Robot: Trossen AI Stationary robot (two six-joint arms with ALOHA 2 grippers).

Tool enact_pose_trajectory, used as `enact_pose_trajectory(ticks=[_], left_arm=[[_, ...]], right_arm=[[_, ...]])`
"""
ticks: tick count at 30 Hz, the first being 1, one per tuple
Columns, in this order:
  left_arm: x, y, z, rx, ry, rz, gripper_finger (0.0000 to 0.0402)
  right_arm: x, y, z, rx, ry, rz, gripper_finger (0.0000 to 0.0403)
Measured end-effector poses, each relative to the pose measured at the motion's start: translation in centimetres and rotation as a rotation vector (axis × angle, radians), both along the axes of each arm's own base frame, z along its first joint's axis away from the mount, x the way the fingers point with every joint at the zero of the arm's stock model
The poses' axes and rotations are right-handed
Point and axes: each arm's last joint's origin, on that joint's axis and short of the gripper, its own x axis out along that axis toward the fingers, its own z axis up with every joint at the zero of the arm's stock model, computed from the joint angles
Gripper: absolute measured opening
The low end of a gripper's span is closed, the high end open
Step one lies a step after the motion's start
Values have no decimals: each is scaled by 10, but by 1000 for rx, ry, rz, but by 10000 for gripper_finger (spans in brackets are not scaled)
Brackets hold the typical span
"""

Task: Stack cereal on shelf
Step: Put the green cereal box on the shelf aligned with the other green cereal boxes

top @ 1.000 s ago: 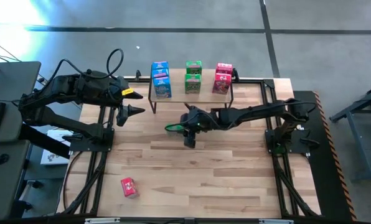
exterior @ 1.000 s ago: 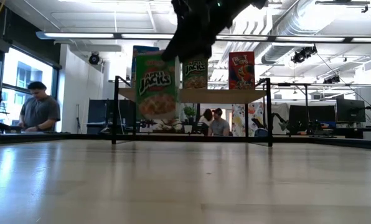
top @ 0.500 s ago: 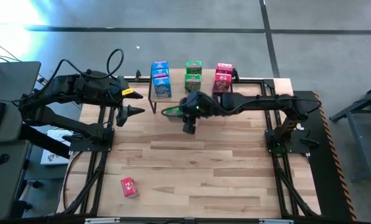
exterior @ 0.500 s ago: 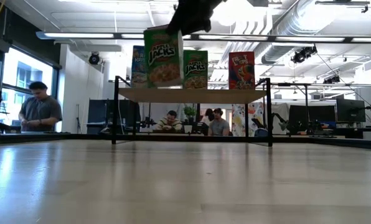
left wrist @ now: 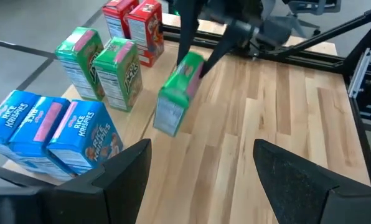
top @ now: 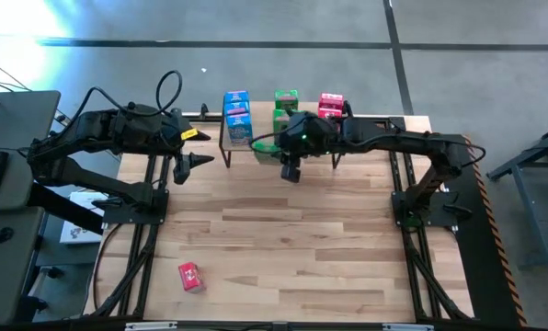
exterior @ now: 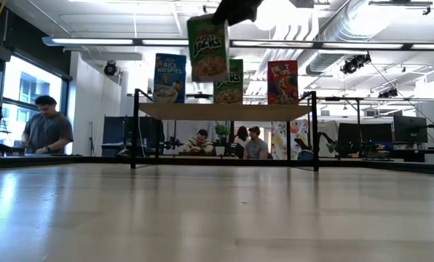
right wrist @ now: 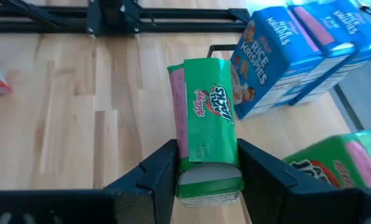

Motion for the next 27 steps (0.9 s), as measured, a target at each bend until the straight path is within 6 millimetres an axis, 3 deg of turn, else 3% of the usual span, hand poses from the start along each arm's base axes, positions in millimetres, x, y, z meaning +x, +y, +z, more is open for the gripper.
enact_pose_trajectory(ticks=[15, 27], left_arm=[[0, 0, 0, 43, 11, -24, 273], [0, 0, 0, 43, 11, -25, 273]], right_arm=[[-65, -36, 50, 92, -125, 116, 144], [-64, -59, 17, 127, -102, 201, 144]])
